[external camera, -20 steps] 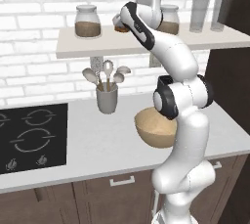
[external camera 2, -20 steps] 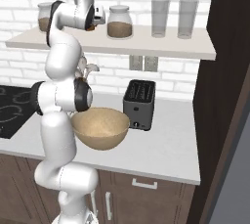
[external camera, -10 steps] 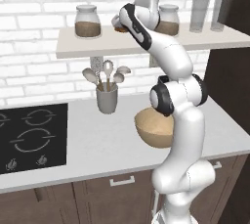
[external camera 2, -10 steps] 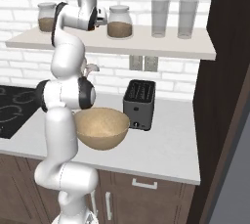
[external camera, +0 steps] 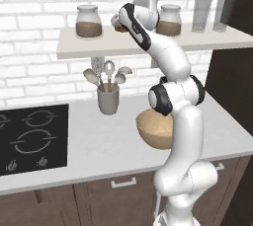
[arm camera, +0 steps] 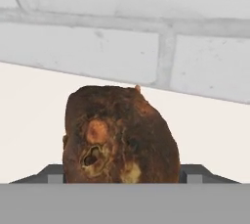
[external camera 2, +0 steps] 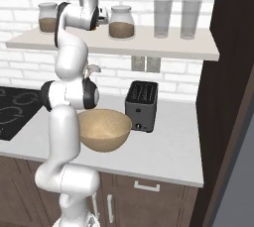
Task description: Open the cabinet, pick up the bread from the cabinet and place it in the basket. Then move the basket to the dining counter.
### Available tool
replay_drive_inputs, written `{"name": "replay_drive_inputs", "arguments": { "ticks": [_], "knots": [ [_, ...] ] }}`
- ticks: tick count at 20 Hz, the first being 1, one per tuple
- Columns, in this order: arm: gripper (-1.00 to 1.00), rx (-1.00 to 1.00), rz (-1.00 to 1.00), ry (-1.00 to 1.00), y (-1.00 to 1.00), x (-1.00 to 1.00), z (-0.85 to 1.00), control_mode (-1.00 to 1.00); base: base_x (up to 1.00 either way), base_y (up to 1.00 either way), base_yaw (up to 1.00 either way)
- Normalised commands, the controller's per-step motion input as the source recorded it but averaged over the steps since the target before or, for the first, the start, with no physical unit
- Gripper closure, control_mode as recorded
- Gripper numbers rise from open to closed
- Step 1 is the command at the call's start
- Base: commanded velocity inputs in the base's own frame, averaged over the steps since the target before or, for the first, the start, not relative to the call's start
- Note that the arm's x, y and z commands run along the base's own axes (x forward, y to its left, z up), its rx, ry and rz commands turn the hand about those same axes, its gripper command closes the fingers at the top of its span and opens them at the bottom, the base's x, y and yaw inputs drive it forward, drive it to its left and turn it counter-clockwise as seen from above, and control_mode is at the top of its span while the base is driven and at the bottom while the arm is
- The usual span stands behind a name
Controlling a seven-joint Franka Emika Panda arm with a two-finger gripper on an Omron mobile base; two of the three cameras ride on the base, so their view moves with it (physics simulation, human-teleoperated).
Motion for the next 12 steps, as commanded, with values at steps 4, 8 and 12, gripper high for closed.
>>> {"name": "replay_drive_inputs", "arguments": {
  "ticks": [4, 8, 12],
  "knots": [
    [1.00, 0.00, 0.00, 0.00, 0.21, -0.07, -0.16, -1.00, 0.00, 0.00, 0.00],
    [1.00, 0.00, 0.00, 0.01, 0.12, -0.15, -0.23, -1.00, 0.00, 0.00, 0.00],
    [1.00, 0.00, 0.00, -0.03, -0.03, -0.55, 0.00, -1.00, 0.00, 0.00, 0.00]
  ]
}}
